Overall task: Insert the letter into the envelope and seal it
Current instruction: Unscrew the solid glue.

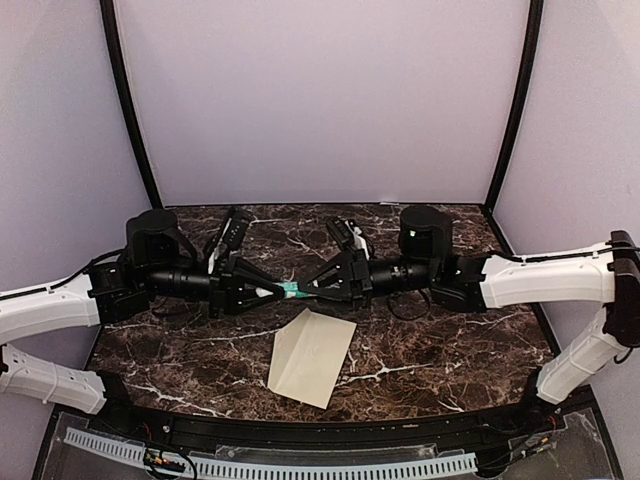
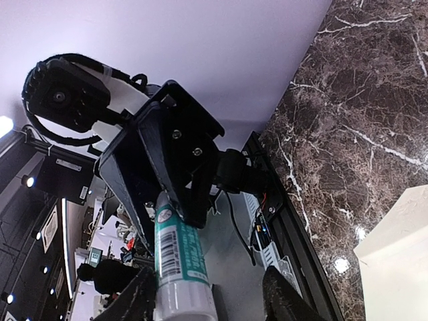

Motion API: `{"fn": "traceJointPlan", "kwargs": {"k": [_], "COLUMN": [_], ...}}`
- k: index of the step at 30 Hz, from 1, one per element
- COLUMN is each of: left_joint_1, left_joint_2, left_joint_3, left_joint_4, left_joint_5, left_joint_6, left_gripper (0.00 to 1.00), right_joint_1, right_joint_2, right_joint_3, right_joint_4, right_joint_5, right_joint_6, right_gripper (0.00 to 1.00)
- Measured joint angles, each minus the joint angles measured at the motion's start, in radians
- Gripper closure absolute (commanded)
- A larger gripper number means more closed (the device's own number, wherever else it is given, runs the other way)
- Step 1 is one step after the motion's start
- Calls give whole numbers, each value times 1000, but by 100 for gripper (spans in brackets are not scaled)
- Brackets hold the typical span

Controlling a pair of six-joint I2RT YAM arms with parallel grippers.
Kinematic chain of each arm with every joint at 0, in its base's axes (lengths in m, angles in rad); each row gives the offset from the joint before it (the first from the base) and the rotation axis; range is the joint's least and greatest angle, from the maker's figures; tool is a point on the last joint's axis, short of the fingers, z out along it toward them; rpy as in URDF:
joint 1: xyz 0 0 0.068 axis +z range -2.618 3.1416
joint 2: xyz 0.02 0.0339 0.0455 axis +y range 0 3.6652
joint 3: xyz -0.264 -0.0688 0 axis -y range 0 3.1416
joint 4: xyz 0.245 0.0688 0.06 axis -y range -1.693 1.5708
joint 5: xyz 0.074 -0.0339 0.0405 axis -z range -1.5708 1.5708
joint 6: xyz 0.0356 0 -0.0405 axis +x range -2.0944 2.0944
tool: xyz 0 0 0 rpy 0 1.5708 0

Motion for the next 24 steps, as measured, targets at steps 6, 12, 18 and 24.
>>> {"fn": "traceJointPlan", "kwargs": {"k": [6,12,18,24], "left_joint_1": [0,0,0,0], "left_joint_2": [18,29,39,44], "left_joint_3": [0,3,3,5], "left_joint_4": [-2,-3,-2,-9], "left_joint_5": [21,20,21,33], "left_joint_6": [3,4,4,7], "left_gripper": [100,100,100,93], "right_joint_1": [10,19,27,28], "right_joint_2": [10,18,35,50], "right_joint_3": [23,32,35,47], "right_joint_4": [-1,-2,-3,4], "right_joint_5": [-18,-29,-37,-47], "right_joint_6": [-9,-11,-10,-11], "right_gripper": [62,62,70,83]}}
